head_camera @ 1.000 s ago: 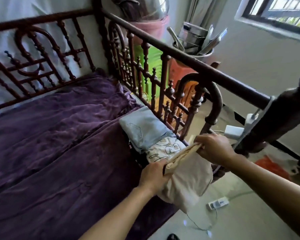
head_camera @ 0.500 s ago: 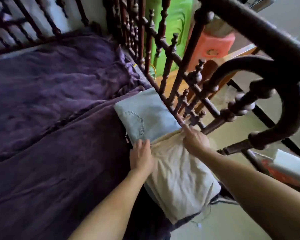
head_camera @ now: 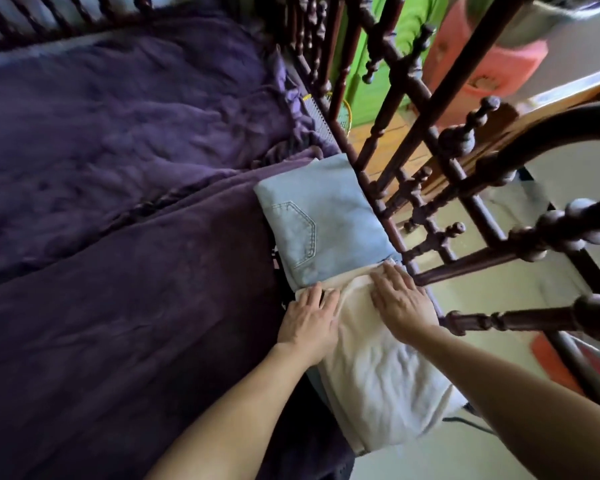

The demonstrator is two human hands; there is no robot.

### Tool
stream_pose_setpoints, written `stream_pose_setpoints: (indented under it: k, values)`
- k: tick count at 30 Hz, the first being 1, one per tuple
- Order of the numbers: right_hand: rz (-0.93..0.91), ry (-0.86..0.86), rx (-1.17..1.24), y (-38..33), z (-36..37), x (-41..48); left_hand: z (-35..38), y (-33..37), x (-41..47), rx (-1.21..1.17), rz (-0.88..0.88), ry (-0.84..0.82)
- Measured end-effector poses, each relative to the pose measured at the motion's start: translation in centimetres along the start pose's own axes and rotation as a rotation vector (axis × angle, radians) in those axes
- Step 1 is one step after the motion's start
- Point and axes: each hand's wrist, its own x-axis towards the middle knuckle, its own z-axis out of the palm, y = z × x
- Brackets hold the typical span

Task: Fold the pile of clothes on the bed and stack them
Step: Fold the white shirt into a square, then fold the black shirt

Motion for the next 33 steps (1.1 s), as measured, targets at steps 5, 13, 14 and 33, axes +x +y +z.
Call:
stream_pose_setpoints:
  k: [5, 13, 14, 33]
  values:
    - [-0.084, -0.015, -0.13, -2.3, -3.9, -1.4, -3.9, -0.7, -5.3, 0.063, -0.163, -0.051]
    - [-0.458, -0.016, -0.087, -12.6, -7.7, -10.0, -5.8, -1.5, -22.7, 0.058, -0.431, 0.106]
    - [-0.519, -0.01, -0.093, -14.5, -7.8, -11.5, -5.8, -1.8, -25.2, 0.062, -0.469, 0.12]
    - [-1.269, 0.046, -0.144, -57.5, -5.5, -31.4, -5.5, -16.9, -71.4, -0.022, -1.138, 0.451]
